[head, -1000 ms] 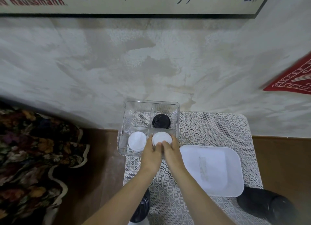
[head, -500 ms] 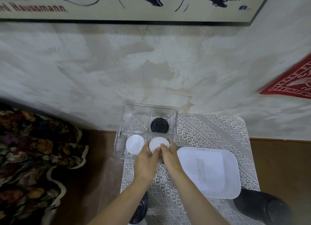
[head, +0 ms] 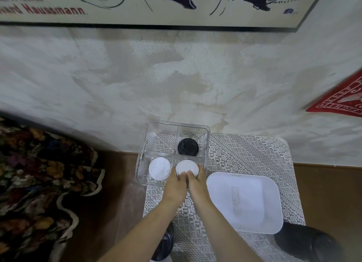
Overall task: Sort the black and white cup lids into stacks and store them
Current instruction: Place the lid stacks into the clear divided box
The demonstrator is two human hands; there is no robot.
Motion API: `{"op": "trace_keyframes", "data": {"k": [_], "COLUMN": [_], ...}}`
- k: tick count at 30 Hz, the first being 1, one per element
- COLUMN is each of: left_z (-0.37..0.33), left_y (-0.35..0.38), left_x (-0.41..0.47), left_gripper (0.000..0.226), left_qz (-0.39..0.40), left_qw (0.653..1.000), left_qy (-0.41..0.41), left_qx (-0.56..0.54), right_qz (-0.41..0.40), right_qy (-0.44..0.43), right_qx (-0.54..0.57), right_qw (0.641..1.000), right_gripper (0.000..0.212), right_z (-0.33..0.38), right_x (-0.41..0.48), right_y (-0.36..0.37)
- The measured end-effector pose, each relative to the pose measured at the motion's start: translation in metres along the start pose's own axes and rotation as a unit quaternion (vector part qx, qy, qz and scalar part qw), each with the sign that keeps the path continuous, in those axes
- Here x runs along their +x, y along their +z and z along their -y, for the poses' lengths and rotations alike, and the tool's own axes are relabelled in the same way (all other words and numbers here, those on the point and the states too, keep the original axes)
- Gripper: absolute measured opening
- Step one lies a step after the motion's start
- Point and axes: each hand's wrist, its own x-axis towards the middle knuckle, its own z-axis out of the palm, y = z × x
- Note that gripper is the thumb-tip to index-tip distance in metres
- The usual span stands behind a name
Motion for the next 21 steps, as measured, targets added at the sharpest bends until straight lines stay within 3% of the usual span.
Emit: {"op": "trace_keyframes", "data": {"k": [6,15,16,19,21], "left_z": [-0.003,-0.003,0.001,0.011,0.013], "left_y": [0.0,-0.002,-0.002,-0.004,-0.005], "left_x": [0.002,0.007,0.008,0.012,0.011], "left_gripper": [0.043,0.053,0.053,0.053,0.049], "left_qz": [0.007,0.031,0.03,0.034,0.043], "left_qw": [0.999,0.999,0.999,0.999,0.998], "left_qy": [-0.016,-0.017,-0.01,0.0,0.008], "left_qx": [-0.031,-0.016,-0.014,-0.032,-0.045], "right_qz": [-0.006,0.011,0.013,0.007,-0.006], "right_qy": [0.016,0.065,0.061,0.018,-0.015], "right_qx": [0.044,0.051,0.04,0.02,0.01], "right_qw": [0.999,0.997,0.997,1.0,1.0], "right_gripper": [0.045,0.073,0.073,0.046,0.047], "right_z": [0.003,0.002,0.004,0.005,-0.002], "right_x": [0.001,0.017,0.014,0.003,0.001], "right_y": [0.0,0.005,0.003,0.0,0.0]}}
